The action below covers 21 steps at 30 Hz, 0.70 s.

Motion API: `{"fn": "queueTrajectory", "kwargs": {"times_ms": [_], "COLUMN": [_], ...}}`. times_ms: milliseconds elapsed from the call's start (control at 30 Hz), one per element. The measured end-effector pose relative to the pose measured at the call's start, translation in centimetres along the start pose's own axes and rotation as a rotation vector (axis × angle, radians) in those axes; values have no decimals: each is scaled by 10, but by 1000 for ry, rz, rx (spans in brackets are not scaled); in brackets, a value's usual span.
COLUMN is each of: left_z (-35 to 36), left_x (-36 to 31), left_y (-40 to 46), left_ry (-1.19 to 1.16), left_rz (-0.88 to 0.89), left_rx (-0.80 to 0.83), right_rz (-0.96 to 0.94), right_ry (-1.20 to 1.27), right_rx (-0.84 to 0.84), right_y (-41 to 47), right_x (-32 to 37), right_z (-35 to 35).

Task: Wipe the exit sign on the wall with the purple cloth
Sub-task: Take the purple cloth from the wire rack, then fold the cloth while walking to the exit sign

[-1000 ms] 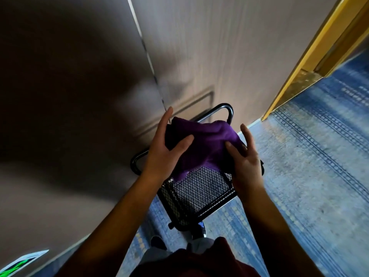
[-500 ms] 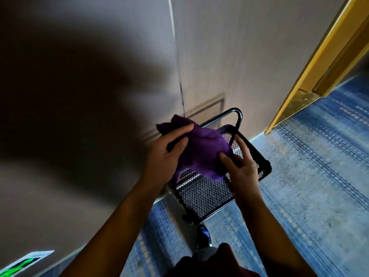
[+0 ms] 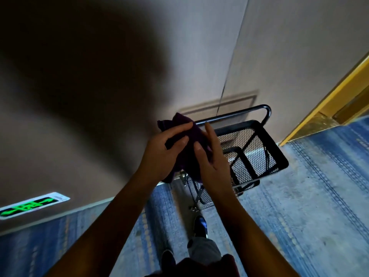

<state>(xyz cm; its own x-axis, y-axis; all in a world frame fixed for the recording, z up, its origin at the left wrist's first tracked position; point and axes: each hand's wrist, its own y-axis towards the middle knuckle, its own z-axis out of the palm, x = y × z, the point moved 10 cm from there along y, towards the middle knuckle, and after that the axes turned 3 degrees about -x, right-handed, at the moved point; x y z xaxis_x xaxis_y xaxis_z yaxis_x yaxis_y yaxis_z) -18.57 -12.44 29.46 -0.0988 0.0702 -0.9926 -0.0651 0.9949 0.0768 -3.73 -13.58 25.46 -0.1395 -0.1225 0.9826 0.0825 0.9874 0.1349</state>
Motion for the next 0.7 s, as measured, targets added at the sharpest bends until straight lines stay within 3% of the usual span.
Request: {"fn": "queueTrajectory", "kwargs": {"times_ms": [300,500,700], "left_z": [-84,-130,-157], "left_x": [16,27,40], "left_y": [-63,-117,-197], "left_ry": [-236,-360,-518], "left_rz": [-126,-132,-87], "left_rx": [-248,-558,-868], "right_rz": [7,107,409], "right_ry": [-27,69,247], "right_rx": [348,611,872], "right_y": [-27,-43,-92], "right_x": [-14,-31,-49], "right_z": [74,119,175]}}
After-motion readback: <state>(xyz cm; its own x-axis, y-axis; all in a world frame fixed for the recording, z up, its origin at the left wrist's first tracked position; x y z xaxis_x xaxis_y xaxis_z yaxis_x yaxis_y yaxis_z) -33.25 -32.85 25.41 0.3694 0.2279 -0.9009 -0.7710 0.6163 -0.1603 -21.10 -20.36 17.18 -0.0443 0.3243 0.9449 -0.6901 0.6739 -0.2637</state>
